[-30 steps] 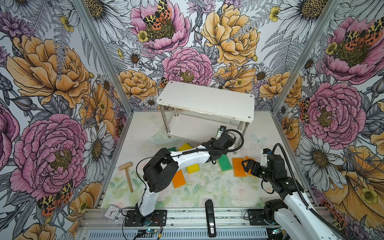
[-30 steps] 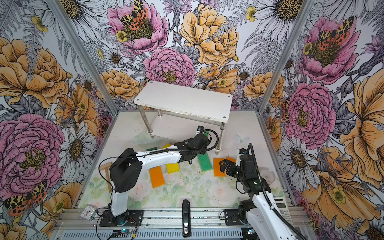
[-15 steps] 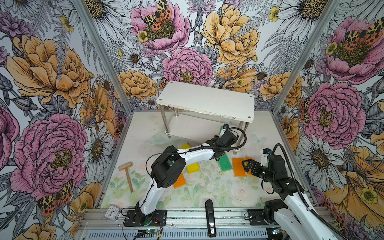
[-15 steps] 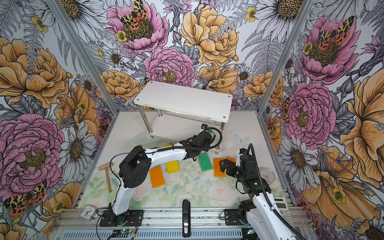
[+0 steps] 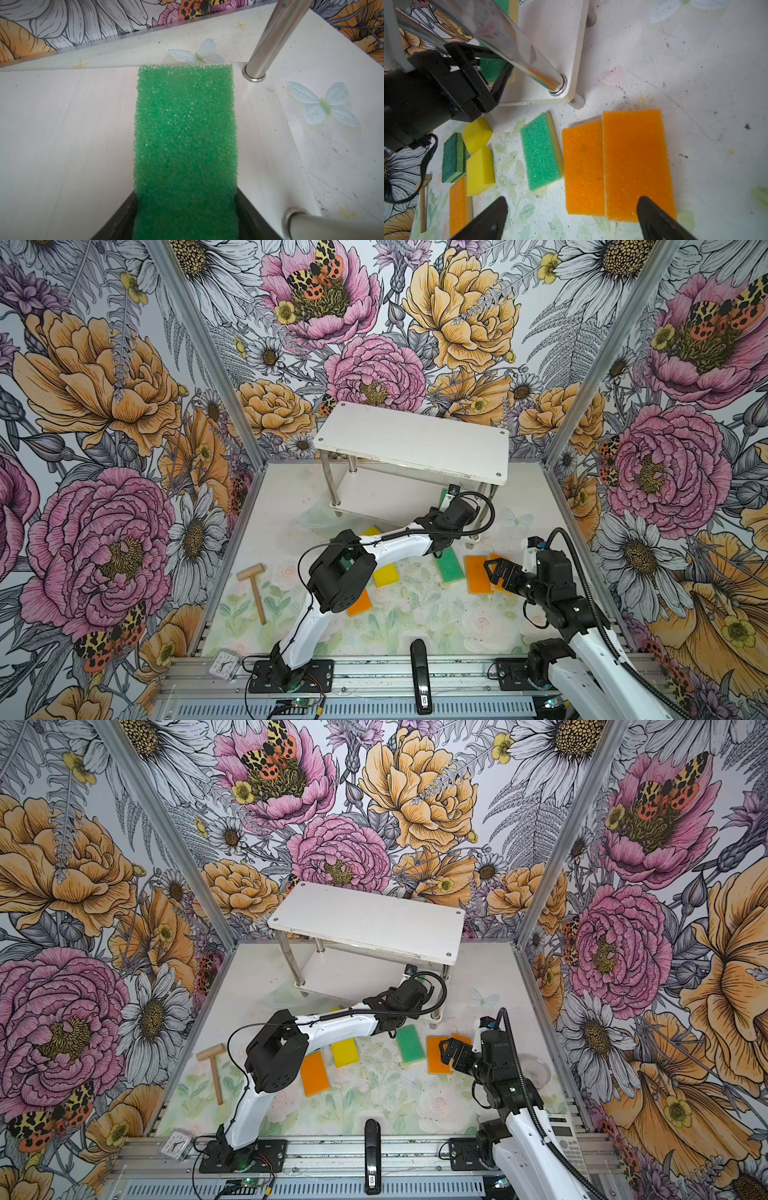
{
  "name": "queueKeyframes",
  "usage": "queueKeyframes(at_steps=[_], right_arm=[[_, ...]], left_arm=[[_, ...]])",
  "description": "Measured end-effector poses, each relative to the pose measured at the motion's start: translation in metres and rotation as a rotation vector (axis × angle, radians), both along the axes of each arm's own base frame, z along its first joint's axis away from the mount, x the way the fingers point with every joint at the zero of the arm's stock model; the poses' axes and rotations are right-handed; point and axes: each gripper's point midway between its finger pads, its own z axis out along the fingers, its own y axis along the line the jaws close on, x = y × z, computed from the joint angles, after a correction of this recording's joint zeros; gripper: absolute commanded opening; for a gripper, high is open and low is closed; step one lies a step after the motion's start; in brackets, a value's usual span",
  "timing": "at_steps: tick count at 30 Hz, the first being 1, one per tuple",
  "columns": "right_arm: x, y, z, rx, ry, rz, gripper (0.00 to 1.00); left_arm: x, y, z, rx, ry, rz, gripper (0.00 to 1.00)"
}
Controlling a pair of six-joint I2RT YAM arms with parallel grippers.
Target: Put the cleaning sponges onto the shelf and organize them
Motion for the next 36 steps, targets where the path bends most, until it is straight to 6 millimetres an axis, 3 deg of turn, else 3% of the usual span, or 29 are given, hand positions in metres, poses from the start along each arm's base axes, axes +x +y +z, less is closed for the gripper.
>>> queueKeyframes(at_steps=[10,36], right_arm=[[0.0,0.0,0.0,0.0,0.0,0.0,0.99],[0.0,0.0,-0.002,-0.003,0.008,-0.002,0.99]], left_arm=[[-0.002,0.003,-0.02,0.025,0.036,0.014,0.65],[0.004,0.005,-0.026,0.015,0.051,0.039,0.78]])
